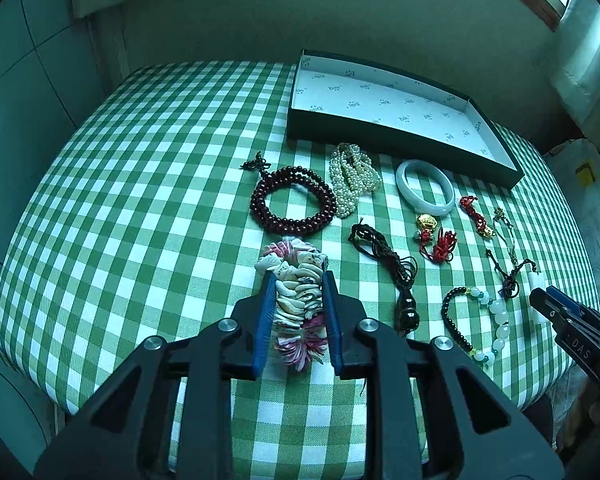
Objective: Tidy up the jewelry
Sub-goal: 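Carry the shell bracelet and pendant into the white-lined box with both grippers, then open both grippers in the box and lift them away, then grasp the white-and-dark bead bracelet with the right gripper, then grasp the black cord pendant with the left gripper while the right gripper holds the bracelet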
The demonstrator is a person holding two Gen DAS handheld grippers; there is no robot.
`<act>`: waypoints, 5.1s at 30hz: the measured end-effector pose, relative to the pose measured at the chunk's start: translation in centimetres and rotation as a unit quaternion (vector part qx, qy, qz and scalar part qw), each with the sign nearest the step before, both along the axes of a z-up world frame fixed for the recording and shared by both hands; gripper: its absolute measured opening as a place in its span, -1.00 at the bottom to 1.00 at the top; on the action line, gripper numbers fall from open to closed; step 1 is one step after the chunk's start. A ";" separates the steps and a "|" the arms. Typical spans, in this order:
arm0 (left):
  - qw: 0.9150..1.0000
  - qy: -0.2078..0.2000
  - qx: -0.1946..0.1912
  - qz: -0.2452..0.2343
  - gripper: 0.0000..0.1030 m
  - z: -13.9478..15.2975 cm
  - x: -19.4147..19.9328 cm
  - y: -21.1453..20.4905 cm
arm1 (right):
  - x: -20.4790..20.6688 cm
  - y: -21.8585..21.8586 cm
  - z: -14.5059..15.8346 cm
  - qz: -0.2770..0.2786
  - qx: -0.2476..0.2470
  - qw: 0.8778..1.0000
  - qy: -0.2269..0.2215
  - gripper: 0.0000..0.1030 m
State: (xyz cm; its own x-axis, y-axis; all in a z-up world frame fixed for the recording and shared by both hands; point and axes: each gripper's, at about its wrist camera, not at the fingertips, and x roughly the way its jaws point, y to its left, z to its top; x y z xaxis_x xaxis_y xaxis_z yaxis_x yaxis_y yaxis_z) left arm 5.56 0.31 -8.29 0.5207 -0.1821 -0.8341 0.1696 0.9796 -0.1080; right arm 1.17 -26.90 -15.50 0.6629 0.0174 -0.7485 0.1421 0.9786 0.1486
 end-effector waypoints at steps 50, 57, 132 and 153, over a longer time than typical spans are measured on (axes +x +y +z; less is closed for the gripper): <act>0.997 -0.044 0.035 -0.045 -0.56 -2.5 22.9 -11.3 | 22.3 -2.6 2.5 0.007 -0.024 1.000 -0.011 -0.32; 0.997 -0.045 0.050 -0.039 -0.26 -3.7 22.8 -12.0 | 22.7 -2.0 1.3 0.011 -0.030 0.999 -0.003 -0.32; 1.000 0.010 0.018 0.003 0.57 -2.2 -1.2 -1.5 | -0.4 3.2 -1.4 0.034 -0.050 0.998 -0.002 -0.73; 0.997 0.031 0.028 -0.060 -0.50 -3.8 -0.9 -6.9 | -0.4 -1.0 -1.1 0.005 -0.001 1.000 -0.019 -0.73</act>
State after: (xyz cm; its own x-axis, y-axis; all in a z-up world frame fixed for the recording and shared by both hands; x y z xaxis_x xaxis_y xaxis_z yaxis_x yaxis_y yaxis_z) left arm 4.65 -6.59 -12.14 0.4460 -0.1912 -0.8744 0.2802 0.9576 -0.0665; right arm 0.79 -27.85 -16.59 0.6900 0.0237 -0.7234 0.1261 0.9802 0.1524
